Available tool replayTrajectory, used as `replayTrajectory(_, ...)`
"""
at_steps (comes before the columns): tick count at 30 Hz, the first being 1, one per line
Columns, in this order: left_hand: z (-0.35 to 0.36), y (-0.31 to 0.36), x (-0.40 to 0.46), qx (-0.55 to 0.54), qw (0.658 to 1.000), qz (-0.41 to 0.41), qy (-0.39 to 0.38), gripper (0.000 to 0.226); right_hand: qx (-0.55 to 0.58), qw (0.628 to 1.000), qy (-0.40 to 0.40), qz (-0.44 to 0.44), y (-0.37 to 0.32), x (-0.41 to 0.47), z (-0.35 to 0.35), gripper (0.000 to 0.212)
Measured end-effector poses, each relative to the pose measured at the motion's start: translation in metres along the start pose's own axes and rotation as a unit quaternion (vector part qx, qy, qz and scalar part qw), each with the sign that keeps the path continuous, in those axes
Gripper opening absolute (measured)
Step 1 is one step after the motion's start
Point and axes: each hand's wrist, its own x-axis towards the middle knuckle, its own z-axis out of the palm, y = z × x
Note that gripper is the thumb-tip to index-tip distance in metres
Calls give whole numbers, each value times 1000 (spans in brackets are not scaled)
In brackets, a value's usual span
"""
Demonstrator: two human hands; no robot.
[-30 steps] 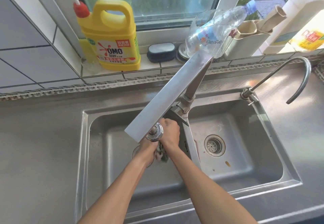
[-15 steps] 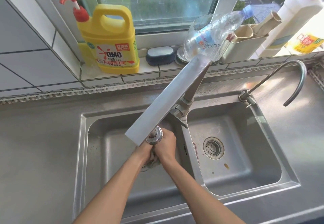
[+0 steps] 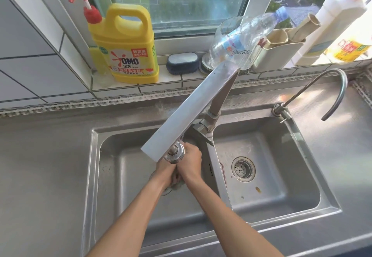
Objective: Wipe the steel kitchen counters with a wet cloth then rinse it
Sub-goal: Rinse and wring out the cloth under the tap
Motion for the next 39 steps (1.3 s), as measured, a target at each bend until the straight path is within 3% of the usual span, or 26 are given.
replayTrajectory(4, 11, -5, -3, 58, 995, 64, 53, 16, 4, 998, 45, 51, -2, 11, -5, 46)
replayTrajectory(9, -3, 4, -1, -94, 995, -13, 36, 24, -8, 999, -33, -29, 4, -27, 4, 14)
replayTrajectory(14, 4, -3, -5, 12, 997, 25, 69, 32, -19, 999, 3, 37, -8, 8, -2, 40)
replayTrajectory(18, -12, 9, 3, -35, 997, 35, 62, 35, -29, 999, -44, 5, -5, -23, 9, 22)
replayTrajectory(21, -11, 11, 2, -69, 996, 5, 55, 31, -54, 997, -53, -19, -8, -24, 8, 25)
replayTrajectory(25, 0, -2, -6, -23, 998, 37, 48, 25, -78, 997, -5, 20, -12, 1, -2, 31)
replayTrajectory(29, -4, 5, -4, -74, 997, -2, 19, 30, -63, 998, -26, -9, 1, -28, 3, 24)
replayTrajectory(32, -2, 0, -5, -3, 1000, 12, 14, 30, -73, 997, -19, -12, 4, -17, -3, 29)
replayTrajectory(35, 4, -6, -13, 52, 997, 45, -41, 20, -49, 998, 35, 28, 0, 4, -11, 44)
replayTrajectory(39, -3, 1, -9, 6, 999, 31, 18, 14, -54, 999, -5, 2, 4, -21, -1, 34)
